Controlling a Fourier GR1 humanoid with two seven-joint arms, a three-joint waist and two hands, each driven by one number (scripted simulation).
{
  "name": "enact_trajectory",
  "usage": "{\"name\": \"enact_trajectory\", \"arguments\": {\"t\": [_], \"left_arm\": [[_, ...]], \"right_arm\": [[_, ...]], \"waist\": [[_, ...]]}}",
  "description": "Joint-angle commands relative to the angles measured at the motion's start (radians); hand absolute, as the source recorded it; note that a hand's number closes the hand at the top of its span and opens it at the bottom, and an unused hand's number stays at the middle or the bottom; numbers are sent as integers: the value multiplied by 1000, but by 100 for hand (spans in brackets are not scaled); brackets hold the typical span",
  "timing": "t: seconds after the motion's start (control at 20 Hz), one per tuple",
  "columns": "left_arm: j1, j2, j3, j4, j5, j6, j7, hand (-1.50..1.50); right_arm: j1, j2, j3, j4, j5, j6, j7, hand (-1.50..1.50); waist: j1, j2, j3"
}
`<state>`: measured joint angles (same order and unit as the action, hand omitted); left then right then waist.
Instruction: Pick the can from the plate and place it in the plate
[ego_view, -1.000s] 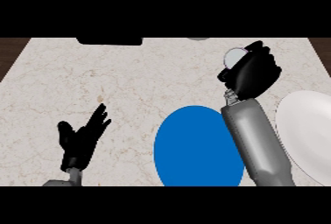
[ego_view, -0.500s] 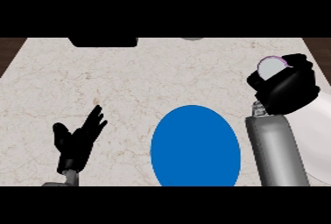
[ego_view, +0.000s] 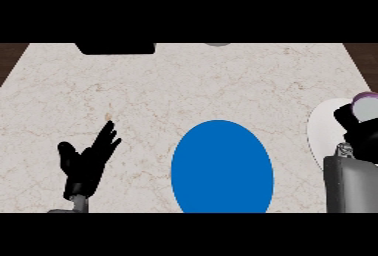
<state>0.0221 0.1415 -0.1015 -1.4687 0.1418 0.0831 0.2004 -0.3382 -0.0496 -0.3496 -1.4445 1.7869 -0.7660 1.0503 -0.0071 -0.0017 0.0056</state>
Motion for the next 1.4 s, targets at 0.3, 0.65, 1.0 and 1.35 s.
{"name": "enact_trajectory", "arguments": {"t": [0.3,0.65,1.0,1.35], "left_arm": [[-43,-16,0,18,-10,7,65,0],[10,-11,3,34,-6,-21,2,0],[-7,-11,13,2,-10,-4,39,0],[9,-33,14,29,3,-14,25,0]], "right_arm": [[110,-148,-134,201,-343,-325,-101,150],[97,-264,-164,372,-728,-25,-188,-150],[85,-316,-182,510,-1155,-147,-666,-150],[115,-261,-263,350,-1399,-248,-965,-150]], "waist": [[9,4,-4],[10,5,-3],[14,4,-1],[0,1,-3]]}}
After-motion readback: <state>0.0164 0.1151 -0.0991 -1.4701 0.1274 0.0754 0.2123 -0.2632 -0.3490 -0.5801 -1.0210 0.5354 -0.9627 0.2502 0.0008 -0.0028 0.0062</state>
